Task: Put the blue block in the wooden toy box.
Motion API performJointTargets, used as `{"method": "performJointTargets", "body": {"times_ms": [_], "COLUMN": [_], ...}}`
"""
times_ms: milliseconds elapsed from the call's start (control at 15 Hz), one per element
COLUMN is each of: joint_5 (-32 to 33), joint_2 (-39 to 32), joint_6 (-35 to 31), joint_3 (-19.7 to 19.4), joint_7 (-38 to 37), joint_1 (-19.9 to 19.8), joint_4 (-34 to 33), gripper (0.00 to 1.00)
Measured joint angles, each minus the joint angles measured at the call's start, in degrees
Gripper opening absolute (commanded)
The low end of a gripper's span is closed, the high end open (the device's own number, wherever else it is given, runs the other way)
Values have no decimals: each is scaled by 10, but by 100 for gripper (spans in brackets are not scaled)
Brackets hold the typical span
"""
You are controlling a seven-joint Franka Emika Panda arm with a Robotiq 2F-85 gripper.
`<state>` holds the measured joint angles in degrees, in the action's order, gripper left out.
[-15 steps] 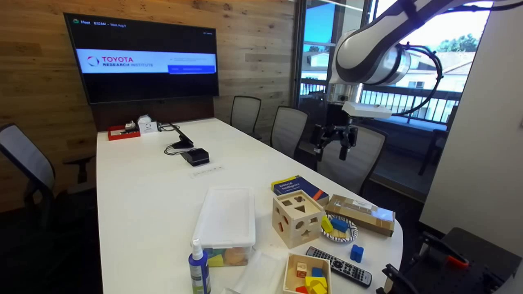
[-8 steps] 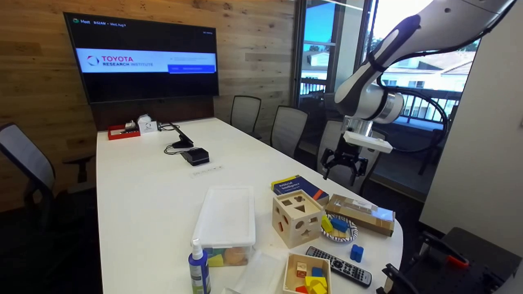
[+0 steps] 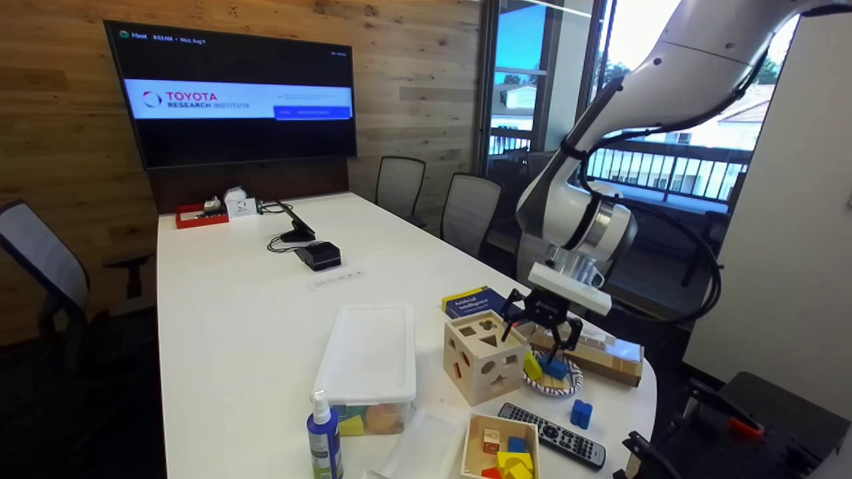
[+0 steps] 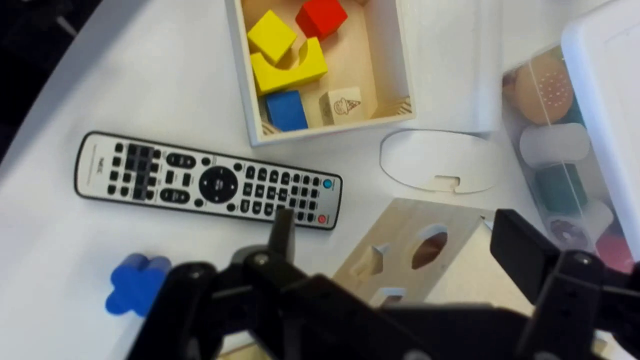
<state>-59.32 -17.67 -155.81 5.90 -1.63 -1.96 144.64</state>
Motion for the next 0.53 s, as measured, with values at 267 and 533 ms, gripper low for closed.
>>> {"method": "performJointTargets", "body": {"times_ms": [267, 533], "joint_5": [-126, -152], "joint_2": [-29, -43], "joint_6": [-87, -119], "joint_3": [42, 39], "joint_7": [1, -11], "joint_1": [13, 11], "joint_4": [21, 32], "gripper": [100, 100]}}
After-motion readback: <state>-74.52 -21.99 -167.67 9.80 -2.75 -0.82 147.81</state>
